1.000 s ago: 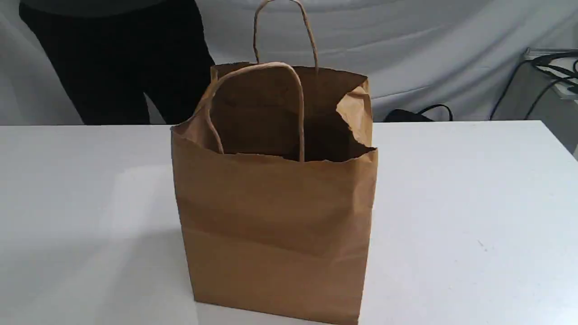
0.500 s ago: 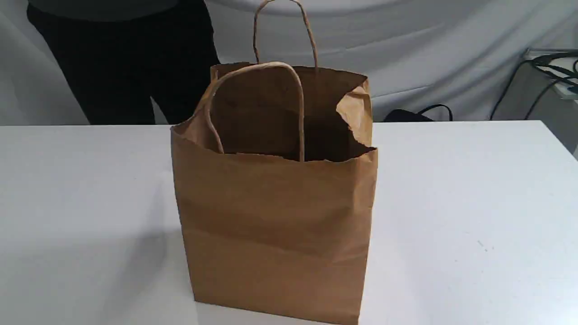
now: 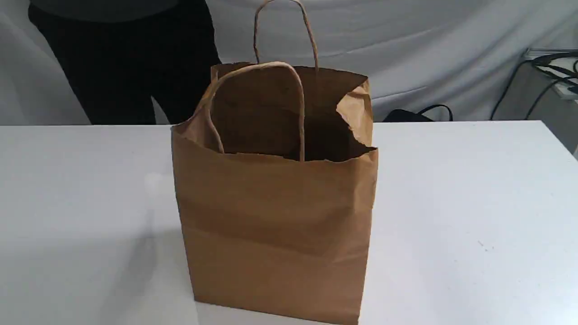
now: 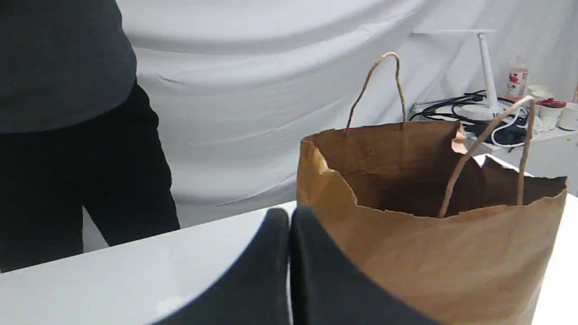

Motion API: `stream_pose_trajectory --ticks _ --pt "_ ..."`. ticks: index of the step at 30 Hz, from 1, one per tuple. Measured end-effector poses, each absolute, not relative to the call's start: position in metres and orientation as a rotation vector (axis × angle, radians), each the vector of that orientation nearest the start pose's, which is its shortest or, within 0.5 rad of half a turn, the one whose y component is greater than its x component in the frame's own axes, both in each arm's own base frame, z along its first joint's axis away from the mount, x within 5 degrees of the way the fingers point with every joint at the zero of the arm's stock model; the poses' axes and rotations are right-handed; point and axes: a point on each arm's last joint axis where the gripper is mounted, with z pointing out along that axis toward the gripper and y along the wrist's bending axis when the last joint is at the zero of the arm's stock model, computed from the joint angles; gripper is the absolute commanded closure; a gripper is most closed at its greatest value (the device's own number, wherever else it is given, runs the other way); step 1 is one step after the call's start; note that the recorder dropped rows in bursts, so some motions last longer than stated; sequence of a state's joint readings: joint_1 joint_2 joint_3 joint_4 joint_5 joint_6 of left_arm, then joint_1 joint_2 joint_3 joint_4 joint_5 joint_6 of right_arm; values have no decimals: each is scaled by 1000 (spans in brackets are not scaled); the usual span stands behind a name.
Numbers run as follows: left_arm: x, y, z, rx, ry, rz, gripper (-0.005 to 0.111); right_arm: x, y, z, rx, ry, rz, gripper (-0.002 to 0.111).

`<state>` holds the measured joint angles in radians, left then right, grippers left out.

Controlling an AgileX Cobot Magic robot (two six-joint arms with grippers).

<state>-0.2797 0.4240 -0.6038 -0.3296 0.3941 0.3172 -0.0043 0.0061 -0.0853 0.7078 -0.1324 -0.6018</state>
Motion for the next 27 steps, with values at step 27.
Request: stream_pose_trajectory --ticks 27 --pt "78 -34 352 338 1653 -307 107 57 0 208 -90 1546 -100 108"
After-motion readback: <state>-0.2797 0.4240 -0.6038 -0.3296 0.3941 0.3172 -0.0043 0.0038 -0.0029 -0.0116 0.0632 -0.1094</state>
